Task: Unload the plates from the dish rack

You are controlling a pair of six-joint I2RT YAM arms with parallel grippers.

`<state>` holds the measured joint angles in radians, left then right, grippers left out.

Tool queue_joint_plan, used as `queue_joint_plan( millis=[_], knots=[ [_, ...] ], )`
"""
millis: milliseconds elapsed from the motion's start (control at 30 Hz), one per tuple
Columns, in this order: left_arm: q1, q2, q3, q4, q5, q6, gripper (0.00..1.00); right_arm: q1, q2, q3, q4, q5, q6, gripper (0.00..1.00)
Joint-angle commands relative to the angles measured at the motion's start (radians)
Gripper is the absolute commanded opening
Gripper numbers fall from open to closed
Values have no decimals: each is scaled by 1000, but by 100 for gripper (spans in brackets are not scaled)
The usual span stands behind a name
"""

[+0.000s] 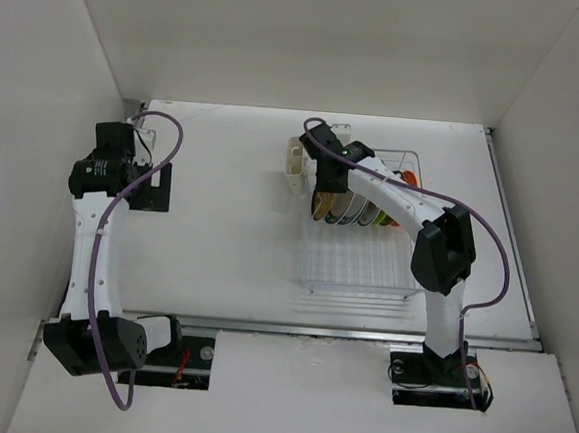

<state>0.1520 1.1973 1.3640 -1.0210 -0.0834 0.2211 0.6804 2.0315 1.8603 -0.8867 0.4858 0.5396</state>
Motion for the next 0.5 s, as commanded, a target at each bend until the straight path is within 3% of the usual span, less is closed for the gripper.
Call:
queue_joint_plan(
  millis=[0,167,467],
  knots=[
    [-11,-4,17,1,30,-17,99,-2,4,26,52,-1,22,26],
    [-11,-13,17,-17,80,-17,99,21,-43,106,-7,113,22,0],
    [-11,-13,36,-36,125,-17,99,71,-117,362,-293,404,62,0]
  ],
)
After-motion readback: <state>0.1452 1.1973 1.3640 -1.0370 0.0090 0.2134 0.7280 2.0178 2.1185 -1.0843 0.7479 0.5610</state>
